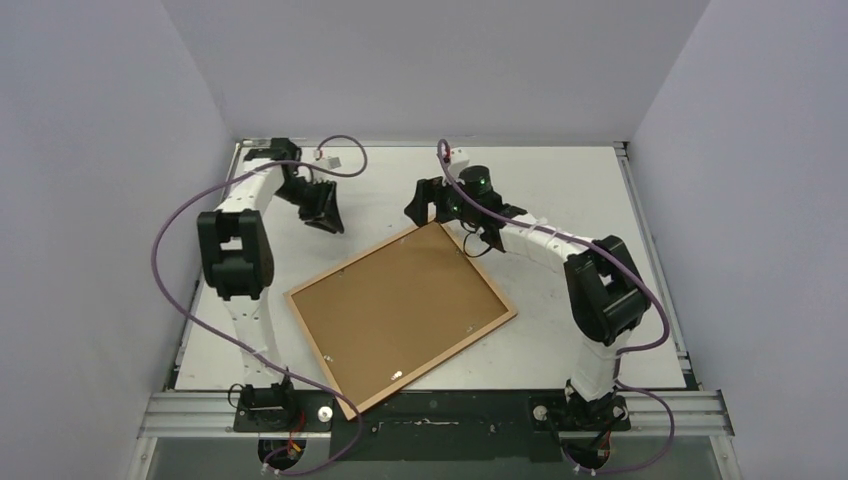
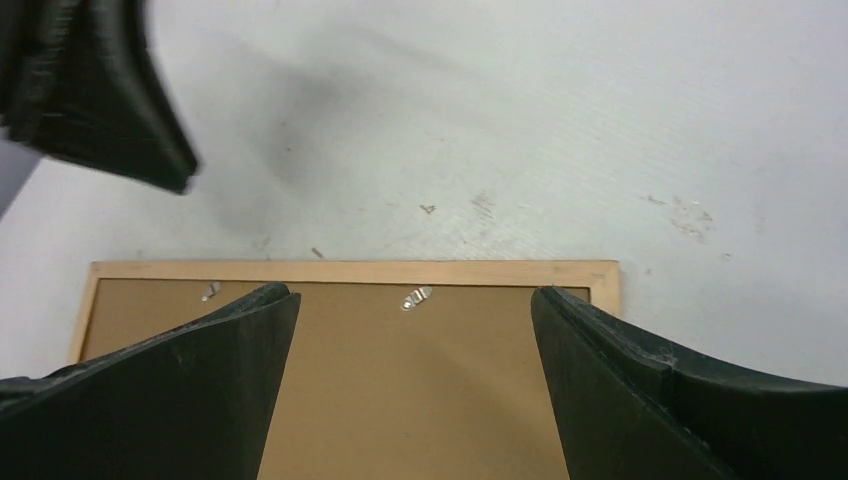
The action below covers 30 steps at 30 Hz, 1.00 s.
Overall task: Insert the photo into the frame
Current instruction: Install the photo frame at the center of the board.
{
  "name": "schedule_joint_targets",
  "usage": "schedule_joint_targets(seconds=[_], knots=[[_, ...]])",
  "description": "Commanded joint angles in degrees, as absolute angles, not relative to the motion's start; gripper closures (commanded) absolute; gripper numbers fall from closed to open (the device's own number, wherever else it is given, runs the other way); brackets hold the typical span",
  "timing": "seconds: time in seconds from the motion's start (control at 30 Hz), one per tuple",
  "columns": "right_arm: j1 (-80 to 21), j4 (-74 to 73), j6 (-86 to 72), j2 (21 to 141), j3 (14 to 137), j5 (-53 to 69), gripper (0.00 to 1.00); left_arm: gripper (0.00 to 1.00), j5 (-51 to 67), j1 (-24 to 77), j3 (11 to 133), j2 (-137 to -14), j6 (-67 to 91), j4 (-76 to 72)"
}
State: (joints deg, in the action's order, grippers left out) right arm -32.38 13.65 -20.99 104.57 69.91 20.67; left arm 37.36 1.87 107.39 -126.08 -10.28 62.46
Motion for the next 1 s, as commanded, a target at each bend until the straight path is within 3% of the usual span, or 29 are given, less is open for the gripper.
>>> schedule_joint_targets(seconds=[0.0, 0.17, 0.4, 0.97], knots=[[-32.5, -0.6, -13.4, 106.4, 77.2, 14.1, 0.1, 0.71, 32.0, -5.6, 96.2, -114.0, -22.3, 69.1], [-32.3, -8.8, -11.3, 110.1, 83.6, 9.4, 0.1, 0.71, 27.6, -12.9, 86.5, -106.7, -32.4, 73.3], [-31.6, -9.9, -13.5, 112.9, 83.2, 11.7, 0.1, 0.71, 22.3, -17.3, 75.4, -99.7, -42.4, 73.7], [-25.8, -2.1, -20.0, 111.4, 71.5, 22.9, 0.1, 0.77, 19.1, -17.3, 57.1, -93.2, -42.7, 65.2]])
